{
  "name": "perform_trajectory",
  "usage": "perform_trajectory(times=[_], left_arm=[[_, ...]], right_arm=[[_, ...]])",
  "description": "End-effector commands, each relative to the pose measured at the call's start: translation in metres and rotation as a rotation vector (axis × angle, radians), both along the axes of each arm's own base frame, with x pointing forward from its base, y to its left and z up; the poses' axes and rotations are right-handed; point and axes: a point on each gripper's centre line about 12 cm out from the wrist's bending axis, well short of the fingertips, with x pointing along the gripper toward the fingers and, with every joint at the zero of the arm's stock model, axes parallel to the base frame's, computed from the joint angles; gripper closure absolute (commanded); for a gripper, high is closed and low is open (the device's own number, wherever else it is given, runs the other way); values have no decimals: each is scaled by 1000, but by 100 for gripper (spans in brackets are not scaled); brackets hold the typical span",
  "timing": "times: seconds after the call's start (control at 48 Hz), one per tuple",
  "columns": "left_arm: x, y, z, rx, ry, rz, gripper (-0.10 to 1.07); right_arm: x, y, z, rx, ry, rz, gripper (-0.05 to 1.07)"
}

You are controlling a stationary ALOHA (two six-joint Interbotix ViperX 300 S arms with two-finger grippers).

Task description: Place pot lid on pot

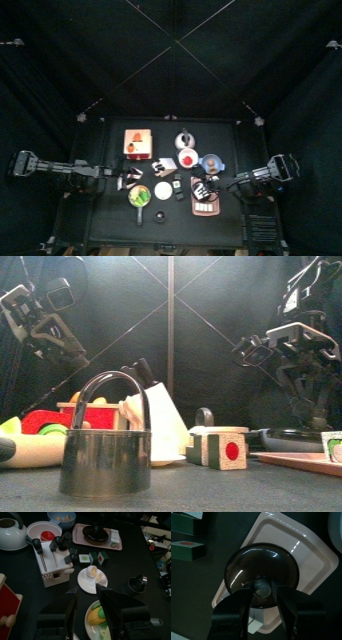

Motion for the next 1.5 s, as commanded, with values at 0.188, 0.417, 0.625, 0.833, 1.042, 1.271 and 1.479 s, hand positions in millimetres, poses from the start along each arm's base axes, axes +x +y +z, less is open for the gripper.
perform_trajectory(times=[0.188,0.417,0.625,0.833,1.042,1.271,1.479], left_arm=[[3,0,5,0,-15,-2,23],[2,0,4,0,-8,-1,23],[0,1,-1,0,14,4,23],[-1,1,-3,0,17,7,23],[-2,2,-4,0,20,9,22],[-2,2,-4,0,20,9,22],[-2,2,-4,0,21,9,23]], right_arm=[[14,-4,46,-17,-158,28,32],[22,-36,75,-57,-230,-26,32],[19,-66,79,-96,-178,-85,32],[26,-91,84,-133,-157,-66,32],[35,-112,90,-159,-148,-47,32],[45,-130,84,-181,-116,-3,32],[53,-152,83,-187,-103,-3,32]])
